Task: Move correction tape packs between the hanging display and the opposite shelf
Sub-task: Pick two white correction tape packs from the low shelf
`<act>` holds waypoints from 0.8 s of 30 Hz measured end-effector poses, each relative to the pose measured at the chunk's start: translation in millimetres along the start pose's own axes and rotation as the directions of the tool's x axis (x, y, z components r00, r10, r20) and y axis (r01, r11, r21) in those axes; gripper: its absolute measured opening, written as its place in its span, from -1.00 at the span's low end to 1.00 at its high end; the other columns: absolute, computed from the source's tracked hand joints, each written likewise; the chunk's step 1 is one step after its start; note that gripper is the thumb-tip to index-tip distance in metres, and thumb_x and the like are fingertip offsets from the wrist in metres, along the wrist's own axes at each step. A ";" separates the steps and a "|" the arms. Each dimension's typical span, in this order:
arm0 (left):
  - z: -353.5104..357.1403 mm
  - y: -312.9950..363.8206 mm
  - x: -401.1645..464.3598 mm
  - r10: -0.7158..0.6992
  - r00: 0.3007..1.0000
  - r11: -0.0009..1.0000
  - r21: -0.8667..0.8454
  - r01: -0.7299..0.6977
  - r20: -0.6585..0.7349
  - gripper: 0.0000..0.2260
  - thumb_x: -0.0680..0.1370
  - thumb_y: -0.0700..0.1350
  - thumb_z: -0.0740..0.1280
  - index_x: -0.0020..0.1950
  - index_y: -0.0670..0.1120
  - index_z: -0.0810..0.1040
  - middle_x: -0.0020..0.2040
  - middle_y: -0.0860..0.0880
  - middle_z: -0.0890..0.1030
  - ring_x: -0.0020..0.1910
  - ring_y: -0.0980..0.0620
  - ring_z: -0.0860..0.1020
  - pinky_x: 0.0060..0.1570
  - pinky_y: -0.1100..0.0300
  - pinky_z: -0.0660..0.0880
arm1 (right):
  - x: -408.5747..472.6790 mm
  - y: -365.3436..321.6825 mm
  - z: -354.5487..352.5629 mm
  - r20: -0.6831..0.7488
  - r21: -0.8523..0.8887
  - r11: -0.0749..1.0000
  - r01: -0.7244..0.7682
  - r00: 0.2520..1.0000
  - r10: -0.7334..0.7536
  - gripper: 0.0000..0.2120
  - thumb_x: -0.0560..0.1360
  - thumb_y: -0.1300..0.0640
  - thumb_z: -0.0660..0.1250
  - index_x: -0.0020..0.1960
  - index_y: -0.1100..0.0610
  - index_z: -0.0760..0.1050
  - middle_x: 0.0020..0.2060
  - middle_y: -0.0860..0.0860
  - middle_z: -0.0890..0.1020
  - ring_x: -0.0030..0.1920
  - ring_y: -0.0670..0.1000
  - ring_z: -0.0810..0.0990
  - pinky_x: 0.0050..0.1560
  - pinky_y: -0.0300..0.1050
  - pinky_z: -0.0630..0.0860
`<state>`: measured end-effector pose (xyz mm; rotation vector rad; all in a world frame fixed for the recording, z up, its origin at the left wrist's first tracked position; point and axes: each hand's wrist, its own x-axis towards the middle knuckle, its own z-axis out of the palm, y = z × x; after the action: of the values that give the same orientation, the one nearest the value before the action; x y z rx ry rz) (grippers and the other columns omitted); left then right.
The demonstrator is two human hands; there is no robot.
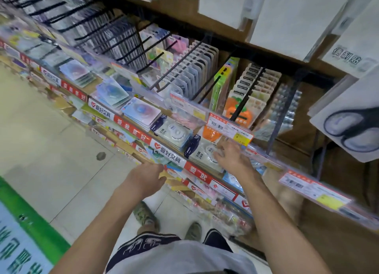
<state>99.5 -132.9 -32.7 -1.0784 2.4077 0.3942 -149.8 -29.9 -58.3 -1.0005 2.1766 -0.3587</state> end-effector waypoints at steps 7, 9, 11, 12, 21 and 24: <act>-0.8 8.9 5.2 0.055 0.998 0.998 0.036 -0.055 -0.003 -0.66 0.67 0.07 0.19 0.35 -0.08 0.49 0.25 -0.07 0.61 0.21 -0.10 0.57 0.16 -0.01 0.53 | 10.4 -2.8 1.1 0.041 0.098 0.995 0.030 0.999 -0.034 -0.46 0.66 0.22 0.24 0.58 0.23 0.15 0.50 0.17 0.33 0.42 0.16 0.39 -0.27 -0.51 0.28; -1.2 8.5 7.8 0.060 0.998 0.998 0.029 -0.060 -0.004 -0.66 0.66 0.07 0.19 0.34 -0.07 0.50 0.24 -0.06 0.62 0.19 -0.09 0.58 0.14 -0.03 0.55 | 13.4 4.5 1.7 0.041 0.082 0.996 0.038 0.998 -0.041 -0.39 0.64 0.15 0.31 0.60 0.17 0.14 0.52 0.14 0.31 0.48 0.14 0.32 0.06 -0.39 0.28; -2.1 9.3 10.3 0.068 0.998 0.997 0.030 -0.068 -0.005 -0.66 0.66 0.07 0.19 0.35 -0.06 0.50 0.24 -0.06 0.61 0.19 -0.09 0.58 0.15 -0.02 0.55 | 13.9 8.5 1.2 0.062 0.079 0.997 0.027 0.998 -0.032 -0.35 0.62 0.09 0.34 0.61 0.12 0.13 0.55 0.12 0.27 0.52 0.12 0.26 0.25 -0.25 0.23; -2.7 10.1 11.5 0.075 0.997 0.997 0.027 -0.075 -0.004 -0.66 0.67 0.07 0.19 0.37 -0.06 0.49 0.25 -0.06 0.61 0.19 -0.09 0.58 0.15 -0.02 0.55 | 14.2 9.9 1.7 0.082 0.090 0.996 0.018 0.996 -0.025 -0.34 0.62 0.09 0.34 0.61 0.10 0.12 0.55 0.13 0.26 0.51 0.13 0.26 0.25 -0.23 0.24; -6.4 8.0 19.4 0.111 0.994 0.994 -0.015 -0.110 0.009 -0.62 0.67 0.07 0.20 0.44 -0.05 0.45 0.28 -0.05 0.60 0.20 -0.08 0.59 0.18 0.00 0.54 | 22.9 16.8 10.1 0.188 0.216 0.968 -0.125 0.979 0.084 -0.29 0.61 0.03 0.36 0.63 0.01 0.06 0.55 0.15 0.24 0.50 0.17 0.29 0.26 -0.24 0.37; -7.0 6.9 19.1 0.118 0.993 0.992 -0.039 -0.117 0.011 -0.61 0.67 0.05 0.20 0.45 -0.06 0.45 0.29 -0.07 0.60 0.20 -0.07 0.59 0.19 0.02 0.54 | 23.7 15.8 11.5 0.207 0.266 0.951 -0.158 0.973 0.104 -0.23 0.60 0.04 0.37 0.64 0.04 0.00 0.56 0.14 0.23 0.54 0.18 0.22 0.38 -0.15 0.29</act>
<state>81.1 -143.3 -36.3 -0.9495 2.4680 0.4874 -161.2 -36.7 -86.1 -0.6979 1.9412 -0.4740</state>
